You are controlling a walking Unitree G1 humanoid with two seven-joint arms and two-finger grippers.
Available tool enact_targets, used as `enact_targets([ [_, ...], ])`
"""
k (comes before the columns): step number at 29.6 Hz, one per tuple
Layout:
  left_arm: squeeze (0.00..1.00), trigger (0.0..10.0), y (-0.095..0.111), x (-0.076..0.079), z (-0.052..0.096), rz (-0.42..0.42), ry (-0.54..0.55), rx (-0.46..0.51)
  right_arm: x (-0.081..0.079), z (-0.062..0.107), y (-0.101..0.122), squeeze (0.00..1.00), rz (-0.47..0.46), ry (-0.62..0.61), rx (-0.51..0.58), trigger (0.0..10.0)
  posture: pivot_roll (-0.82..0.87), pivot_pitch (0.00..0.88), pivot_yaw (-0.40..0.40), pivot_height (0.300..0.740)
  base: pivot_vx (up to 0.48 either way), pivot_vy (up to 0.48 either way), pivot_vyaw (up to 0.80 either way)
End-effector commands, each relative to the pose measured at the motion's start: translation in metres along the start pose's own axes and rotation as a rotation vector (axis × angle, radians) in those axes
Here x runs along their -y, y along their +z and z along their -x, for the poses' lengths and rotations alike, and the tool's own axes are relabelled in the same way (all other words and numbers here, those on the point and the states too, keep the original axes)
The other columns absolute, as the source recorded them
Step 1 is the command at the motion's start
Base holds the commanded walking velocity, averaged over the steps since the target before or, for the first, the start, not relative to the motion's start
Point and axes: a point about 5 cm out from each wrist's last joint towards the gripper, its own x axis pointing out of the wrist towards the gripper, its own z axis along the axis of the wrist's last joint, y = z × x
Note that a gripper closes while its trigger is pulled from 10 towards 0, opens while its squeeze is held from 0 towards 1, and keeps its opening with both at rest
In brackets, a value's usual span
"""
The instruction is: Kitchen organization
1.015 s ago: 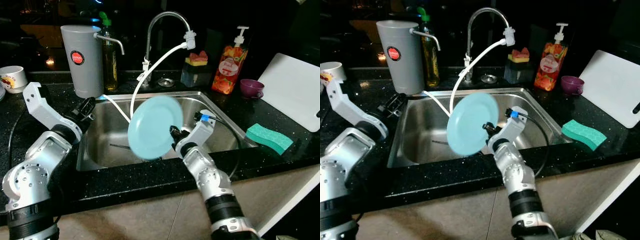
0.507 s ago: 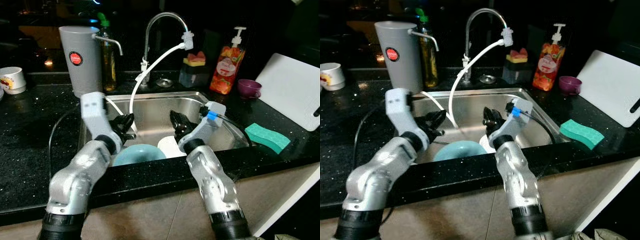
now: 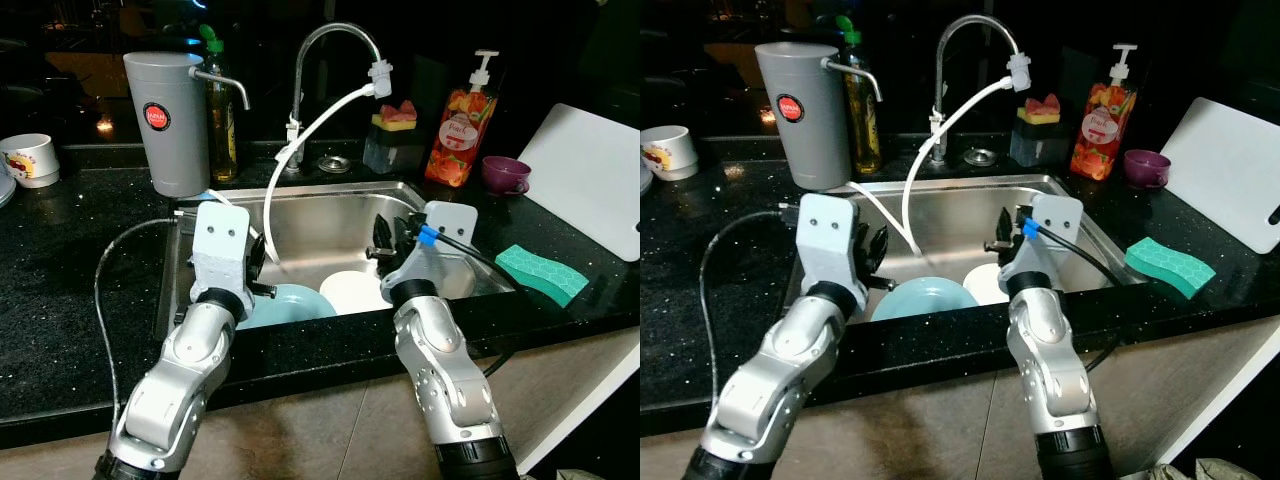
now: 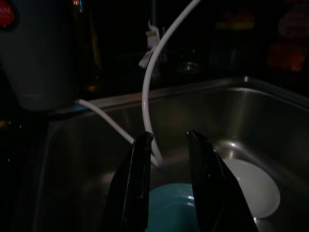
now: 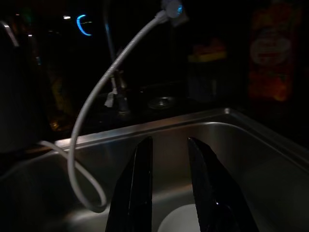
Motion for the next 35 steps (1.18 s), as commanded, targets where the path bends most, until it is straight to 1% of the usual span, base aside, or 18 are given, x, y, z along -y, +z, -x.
enact_targets([
  [1,0.00,10.0,-0.001,0.001,0.002,-0.013,0.009,0.010,0.004,0.001,-0.002,0.00,0.009,-0.027,-0.015,10.0,0.11,0.122,-0.052,0.740,0.000,0.000,0.00],
  [4,0.00,10.0,0.002,0.003,0.001,-0.016,0.013,0.030,0.001,0.001,-0.002,0.00,0.008,-0.020,-0.021,10.0,0.12,0.125,-0.055,0.740,0.000,0.000,0.00],
  [12,0.00,10.0,0.002,0.010,0.005,-0.021,0.009,0.043,0.004,0.001,-0.001,0.00,-0.016,-0.032,-0.030,10.0,0.13,0.120,-0.067,0.740,0.000,0.000,0.00],
  [14,0.00,10.0,0.002,0.012,0.006,-0.025,0.003,0.045,0.003,0.001,0.001,0.00,-0.017,-0.035,-0.025,10.0,0.12,0.115,-0.067,0.740,0.000,0.000,0.00],
  [16,0.00,10.0,0.004,0.014,0.003,-0.030,0.000,0.060,0.000,-0.002,0.008,0.00,-0.026,-0.036,-0.006,10.0,0.12,0.113,-0.065,0.740,0.000,0.000,0.00],
  [19,0.00,10.0,0.007,0.015,0.001,-0.031,0.003,0.073,-0.001,-0.003,0.011,0.00,-0.029,-0.032,0.003,10.0,0.12,0.112,-0.066,0.740,0.000,0.000,0.00],
  [23,0.00,10.0,0.009,0.012,-0.001,0.026,0.027,0.062,0.002,-0.004,0.016,0.00,-0.028,-0.037,0.014,10.0,0.12,0.103,-0.073,0.740,0.000,0.000,0.00],
  [27,0.00,10.0,0.013,0.013,-0.002,0.023,0.026,0.076,0.002,-0.005,0.018,0.00,-0.033,-0.034,0.019,10.0,0.13,0.100,-0.070,0.740,0.000,0.000,0.00],
  [29,0.00,10.0,0.014,0.015,-0.003,0.023,0.015,0.086,-0.001,-0.005,0.019,0.00,-0.042,-0.036,0.023,10.0,0.13,0.091,-0.076,0.740,0.000,0.000,0.00],
  [32,0.00,10.0,0.015,0.022,-0.004,0.030,0.002,0.095,-0.009,-0.005,0.024,0.00,-0.055,-0.020,0.035,10.0,0.12,0.085,-0.076,0.740,0.000,0.000,0.00],
  [35,0.00,10.0,0.017,0.026,-0.005,0.033,-0.003,0.099,-0.012,-0.004,0.025,0.00,-0.051,-0.008,0.041,10.0,0.12,0.085,-0.076,0.740,0.000,0.000,0.00],
])
